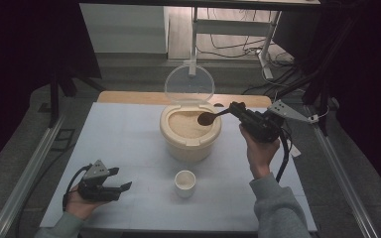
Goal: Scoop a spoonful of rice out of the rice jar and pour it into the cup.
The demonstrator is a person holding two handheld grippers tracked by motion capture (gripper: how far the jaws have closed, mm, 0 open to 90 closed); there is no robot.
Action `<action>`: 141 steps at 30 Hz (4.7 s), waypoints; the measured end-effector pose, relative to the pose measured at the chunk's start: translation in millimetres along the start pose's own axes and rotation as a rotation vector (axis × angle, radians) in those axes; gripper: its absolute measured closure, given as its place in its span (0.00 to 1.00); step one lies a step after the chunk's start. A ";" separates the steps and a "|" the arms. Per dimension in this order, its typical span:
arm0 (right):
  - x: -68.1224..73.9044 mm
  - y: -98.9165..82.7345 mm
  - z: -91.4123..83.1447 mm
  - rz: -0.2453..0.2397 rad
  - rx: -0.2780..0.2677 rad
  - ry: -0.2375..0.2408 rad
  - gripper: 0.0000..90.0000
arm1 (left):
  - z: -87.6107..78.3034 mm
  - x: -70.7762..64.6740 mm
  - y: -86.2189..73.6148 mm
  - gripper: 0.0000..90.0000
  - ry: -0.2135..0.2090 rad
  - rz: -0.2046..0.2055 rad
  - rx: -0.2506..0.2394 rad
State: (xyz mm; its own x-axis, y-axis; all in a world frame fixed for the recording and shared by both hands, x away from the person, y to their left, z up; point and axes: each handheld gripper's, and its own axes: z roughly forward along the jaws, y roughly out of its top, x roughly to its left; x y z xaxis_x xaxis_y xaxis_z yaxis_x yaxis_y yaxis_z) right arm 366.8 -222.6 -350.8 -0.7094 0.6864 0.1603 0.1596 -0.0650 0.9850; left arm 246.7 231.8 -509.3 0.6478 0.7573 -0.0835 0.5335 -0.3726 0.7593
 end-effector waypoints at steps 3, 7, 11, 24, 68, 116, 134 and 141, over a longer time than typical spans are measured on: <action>0.6 -0.6 10.3 -0.037 0.031 -0.035 0.93 | 0.8 0.2 -0.3 0.29 -0.001 0.000 0.004; 2.9 -1.7 20.7 -0.080 0.062 -0.067 0.93 | 0.9 0.2 -0.6 0.29 -0.001 -0.001 0.005; 4.3 -3.7 29.3 -0.136 0.089 -0.106 0.93 | 0.9 0.5 -0.9 0.29 -0.001 -0.003 0.004; -7.5 -22.2 40.9 0.012 0.134 -0.090 0.93 | 0.9 0.7 -1.0 0.29 0.000 -0.004 0.004; -50.7 -50.6 34.1 0.681 0.096 0.003 0.93 | 2.8 0.3 -1.0 0.29 -0.003 0.006 0.012; -55.2 -42.8 16.1 0.810 0.044 0.105 0.93 | 4.4 -0.2 -1.1 0.29 0.006 0.016 0.023; -43.5 -42.2 0.0 0.812 0.097 0.158 0.93 | 4.4 0.7 -1.2 0.29 0.005 0.013 0.024; -36.1 -46.2 -10.4 0.807 0.146 0.183 0.93 | 5.0 1.1 -1.3 0.29 0.003 0.013 0.030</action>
State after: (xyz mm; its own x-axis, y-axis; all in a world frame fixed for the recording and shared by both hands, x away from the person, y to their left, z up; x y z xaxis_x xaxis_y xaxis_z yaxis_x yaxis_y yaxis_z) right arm 377.9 -251.9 -401.4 -0.4377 0.3399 0.8324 0.7442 -0.3826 0.5476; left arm 249.4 230.4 -513.6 0.6530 0.7539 -0.0717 0.5413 -0.3985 0.7404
